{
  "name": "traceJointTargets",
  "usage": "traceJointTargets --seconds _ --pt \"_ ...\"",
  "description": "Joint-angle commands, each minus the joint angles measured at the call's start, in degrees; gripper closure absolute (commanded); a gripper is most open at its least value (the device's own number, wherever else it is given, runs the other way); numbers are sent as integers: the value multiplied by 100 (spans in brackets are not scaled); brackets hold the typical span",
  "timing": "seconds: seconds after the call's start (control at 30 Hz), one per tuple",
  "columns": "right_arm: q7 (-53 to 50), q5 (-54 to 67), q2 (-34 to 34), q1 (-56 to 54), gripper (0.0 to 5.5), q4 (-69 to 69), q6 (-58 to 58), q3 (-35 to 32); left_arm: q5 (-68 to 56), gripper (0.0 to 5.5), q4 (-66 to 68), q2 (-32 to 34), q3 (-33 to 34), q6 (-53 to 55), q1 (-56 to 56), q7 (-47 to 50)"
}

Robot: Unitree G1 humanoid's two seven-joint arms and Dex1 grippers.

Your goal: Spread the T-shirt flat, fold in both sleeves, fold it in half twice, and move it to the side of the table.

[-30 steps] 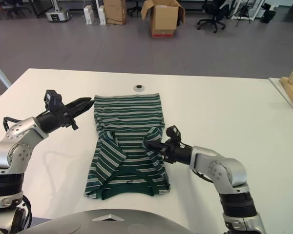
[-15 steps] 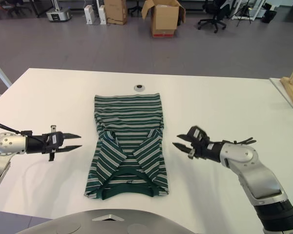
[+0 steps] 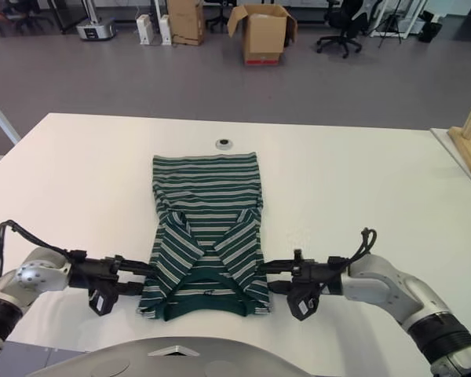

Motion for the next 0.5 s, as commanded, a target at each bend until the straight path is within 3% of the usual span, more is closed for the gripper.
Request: traceJointTargets --seconds 0.03,0.2,0.3,0.5 --pt "372 -87 189 -215 373 239 352 433 739 391 199 -12 -609 322 -25 -70" --pt "753 217 165 -501 474 124 532 750 843 478 853 160 -1198 67 -444 -45" --pt "1242 925 -1 -276 544 -353 1101 942 60 518 784 392 -1722 555 -416 -614" --pt "2068 2781 -738 764 550 -2438 3540 964 -1815 548 -1808 2033 -2376 2856 666 -1925"
